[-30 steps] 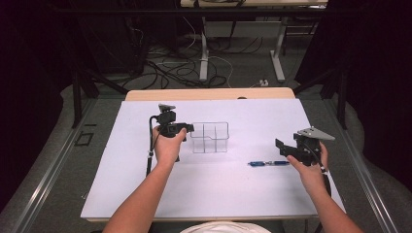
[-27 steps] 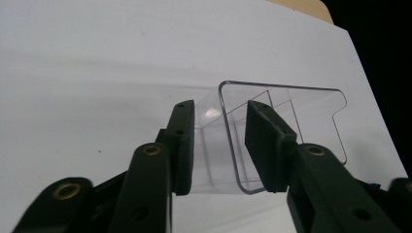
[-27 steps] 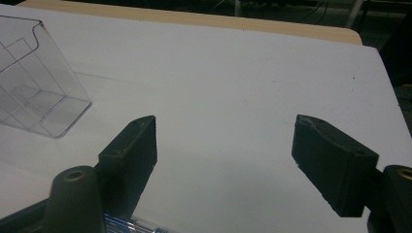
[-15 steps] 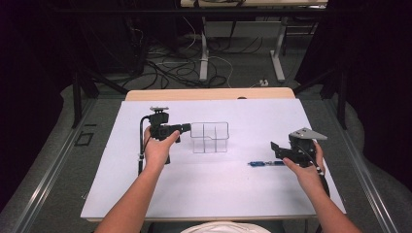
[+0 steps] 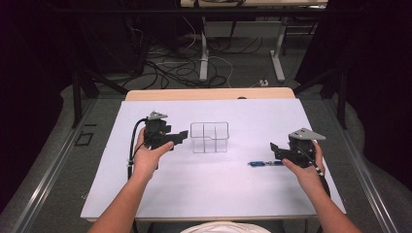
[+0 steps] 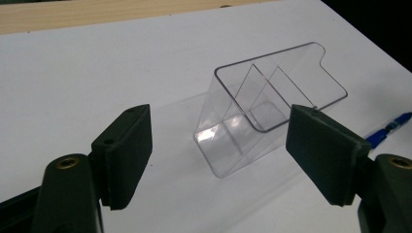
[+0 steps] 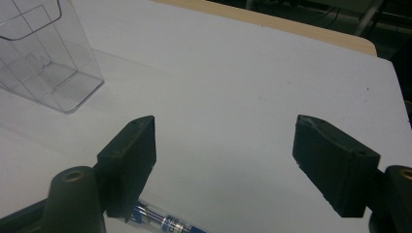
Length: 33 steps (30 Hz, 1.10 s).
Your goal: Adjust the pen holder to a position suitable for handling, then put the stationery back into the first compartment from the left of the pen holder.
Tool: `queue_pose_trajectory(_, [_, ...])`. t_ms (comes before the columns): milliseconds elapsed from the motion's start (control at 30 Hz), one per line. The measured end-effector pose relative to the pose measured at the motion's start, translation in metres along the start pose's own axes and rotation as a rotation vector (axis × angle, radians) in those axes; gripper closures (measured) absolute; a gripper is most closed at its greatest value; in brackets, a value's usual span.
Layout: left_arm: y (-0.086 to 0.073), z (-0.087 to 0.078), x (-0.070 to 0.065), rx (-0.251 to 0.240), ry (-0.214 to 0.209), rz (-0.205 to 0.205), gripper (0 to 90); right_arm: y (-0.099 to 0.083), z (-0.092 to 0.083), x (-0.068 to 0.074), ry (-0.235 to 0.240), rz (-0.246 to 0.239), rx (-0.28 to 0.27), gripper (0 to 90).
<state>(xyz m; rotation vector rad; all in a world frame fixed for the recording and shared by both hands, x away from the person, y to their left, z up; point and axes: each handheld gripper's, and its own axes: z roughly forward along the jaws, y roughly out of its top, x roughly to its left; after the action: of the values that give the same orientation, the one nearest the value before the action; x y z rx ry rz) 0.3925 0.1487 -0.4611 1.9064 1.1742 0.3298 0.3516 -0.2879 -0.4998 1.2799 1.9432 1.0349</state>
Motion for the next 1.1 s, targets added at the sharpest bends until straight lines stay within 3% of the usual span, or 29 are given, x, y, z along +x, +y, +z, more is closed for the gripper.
queue_pose_trajectory(100, [-0.005,-0.004,0.0,0.014,-0.002,0.051,16.9,-0.001,0.002,0.002,-0.002,-0.019,0.011,23.0])
queue_pose_trajectory(133, [-0.007,-0.005,0.001,0.004,0.004,0.062,15.6,0.0,0.003,0.003,0.0,-0.049,0.021,20.7])
queue_pose_trajectory(200, [-0.012,-0.006,0.001,-0.004,0.0,0.068,14.2,0.0,0.003,0.004,0.008,-0.056,0.028,20.5])
queue_pose_trajectory(267, [-0.017,-0.008,0.003,-0.015,0.002,0.08,6.4,0.001,0.003,0.007,0.011,-0.078,0.03,20.2])
queue_pose_trajectory(367, [-0.024,-0.01,0.006,-0.043,0.003,0.064,1.0,0.002,0.004,0.011,0.019,-0.137,0.042,20.2])
queue_pose_trajectory(533, [-0.033,-0.014,0.01,-0.059,-0.014,0.056,0.5,0.004,0.005,0.014,0.02,-0.199,0.056,21.7])
queue_pose_trajectory(767, [-0.041,-0.02,0.013,-0.087,-0.022,0.044,1.9,0.007,0.01,0.019,0.088,-0.358,0.096,32.6])
queue_pose_trajectory(867, [-0.043,-0.021,0.013,-0.083,-0.021,0.042,3.7,0.007,0.014,0.022,0.13,-0.451,0.151,34.0])
queue_pose_trajectory(900, [-0.043,-0.022,0.013,-0.08,-0.018,0.049,3.7,0.007,0.014,0.022,0.13,-0.451,0.151,34.0])
queue_pose_trajectory(933, [-0.044,-0.022,0.013,-0.084,-0.021,0.044,4.4,0.008,0.015,0.023,0.138,-0.509,0.181,34.1])
queue_pose_trajectory(967, [-0.044,-0.022,0.013,-0.085,-0.022,0.044,4.4,0.008,0.015,0.023,0.138,-0.509,0.181,34.1])
queue_pose_trajectory(1000, [-0.045,-0.022,0.012,-0.087,-0.019,0.055,5.1,0.01,0.016,0.025,0.147,-0.564,0.197,34.1])
queue_pose_trajectory(1100, [-0.047,-0.022,0.012,-0.095,-0.013,0.067,5.1,0.012,0.017,0.026,0.166,-0.602,0.204,34.1])
